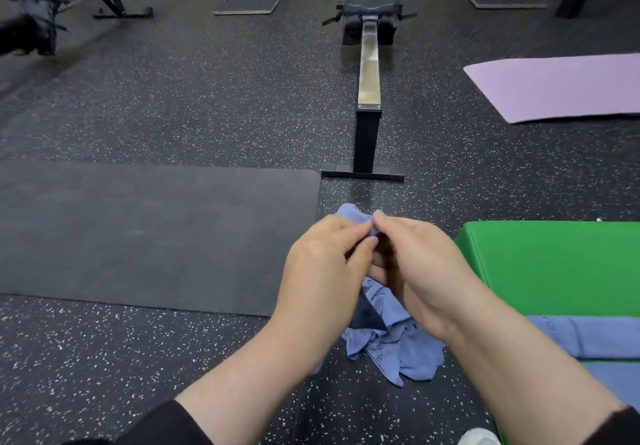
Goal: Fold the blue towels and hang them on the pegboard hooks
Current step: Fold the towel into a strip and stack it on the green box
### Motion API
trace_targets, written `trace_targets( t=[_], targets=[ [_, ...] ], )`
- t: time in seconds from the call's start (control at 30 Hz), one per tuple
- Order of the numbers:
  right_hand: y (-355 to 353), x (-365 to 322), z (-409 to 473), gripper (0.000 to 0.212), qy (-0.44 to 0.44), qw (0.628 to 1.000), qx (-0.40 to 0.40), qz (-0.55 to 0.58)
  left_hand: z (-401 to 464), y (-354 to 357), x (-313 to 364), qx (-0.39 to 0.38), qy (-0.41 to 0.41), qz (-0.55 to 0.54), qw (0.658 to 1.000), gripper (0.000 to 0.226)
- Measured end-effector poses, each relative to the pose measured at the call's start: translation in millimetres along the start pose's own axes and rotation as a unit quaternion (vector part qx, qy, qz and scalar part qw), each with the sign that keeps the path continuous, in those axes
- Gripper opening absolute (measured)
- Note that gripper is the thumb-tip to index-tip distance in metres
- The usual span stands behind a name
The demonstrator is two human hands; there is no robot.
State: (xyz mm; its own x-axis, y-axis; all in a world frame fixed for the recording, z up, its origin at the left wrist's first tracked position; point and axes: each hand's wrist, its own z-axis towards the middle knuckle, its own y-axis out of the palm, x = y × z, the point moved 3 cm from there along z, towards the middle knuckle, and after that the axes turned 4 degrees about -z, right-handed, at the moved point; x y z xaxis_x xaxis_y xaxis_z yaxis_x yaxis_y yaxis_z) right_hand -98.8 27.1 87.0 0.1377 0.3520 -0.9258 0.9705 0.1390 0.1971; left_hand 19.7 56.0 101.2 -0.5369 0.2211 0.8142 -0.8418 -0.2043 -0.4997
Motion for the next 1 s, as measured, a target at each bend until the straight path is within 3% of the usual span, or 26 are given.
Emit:
trace_targets(
  t=[0.1, 0.2, 0.3, 0.37, 0.4, 0.5, 0.57, 0.77, 1.0],
  targets=[
    [-7.6, -4.1, 1.0, 0.024, -0.016, 0.999, 0.002, -0.039, -5.9, 3.4, 6.1, -0.058, -0.003, -0.006, 0.998, 0.028],
    [-24.3, -12.7, 5.4, 0.022, -0.050, 0.990, 0.031, -0.128, -2.1, -13.9, 1.3, 0.008, 0.014, -0.004, 1.000, 0.044],
    [-35.0, -29.4, 0.9, 0.029, -0.123, 0.942, 0.052, -0.307, 10.3, -39.5, -8.9, 0.058, 0.005, 0.031, 0.998, 0.028],
    [-38.6, -35.9, -3.2, 0.031, -0.141, 0.923, 0.041, -0.355, 17.6, -47.4, -17.5, 0.019, -0.030, 0.049, 0.998, 0.008],
    [-39.8, -37.0, -4.8, 0.031, -0.149, 0.916, 0.034, -0.371, 19.1, -48.0, -22.3, -0.016, -0.035, 0.074, 0.996, 0.009],
    [-40.8, -36.0, -7.0, 0.031, -0.163, 0.905, 0.016, -0.393, 16.5, -42.9, -29.8, -0.130, 0.013, 0.136, 0.982, 0.034],
    [-39.2, -36.2, -9.2, 0.032, -0.169, 0.900, 0.001, -0.402, 13.7, -38.2, -27.5, -0.176, 0.035, 0.142, 0.973, 0.038],
    [-34.9, -41.6, -16.0, 0.032, -0.196, 0.900, -0.005, -0.389, 13.2, -34.4, -27.1, -0.213, 0.026, 0.157, 0.964, 0.019],
    [-44.7, -41.0, -10.9, 0.032, -0.189, 0.899, -0.017, -0.395, 13.0, -45.2, -42.2, -0.260, -0.029, 0.286, 0.922, 0.035]
  ],
)
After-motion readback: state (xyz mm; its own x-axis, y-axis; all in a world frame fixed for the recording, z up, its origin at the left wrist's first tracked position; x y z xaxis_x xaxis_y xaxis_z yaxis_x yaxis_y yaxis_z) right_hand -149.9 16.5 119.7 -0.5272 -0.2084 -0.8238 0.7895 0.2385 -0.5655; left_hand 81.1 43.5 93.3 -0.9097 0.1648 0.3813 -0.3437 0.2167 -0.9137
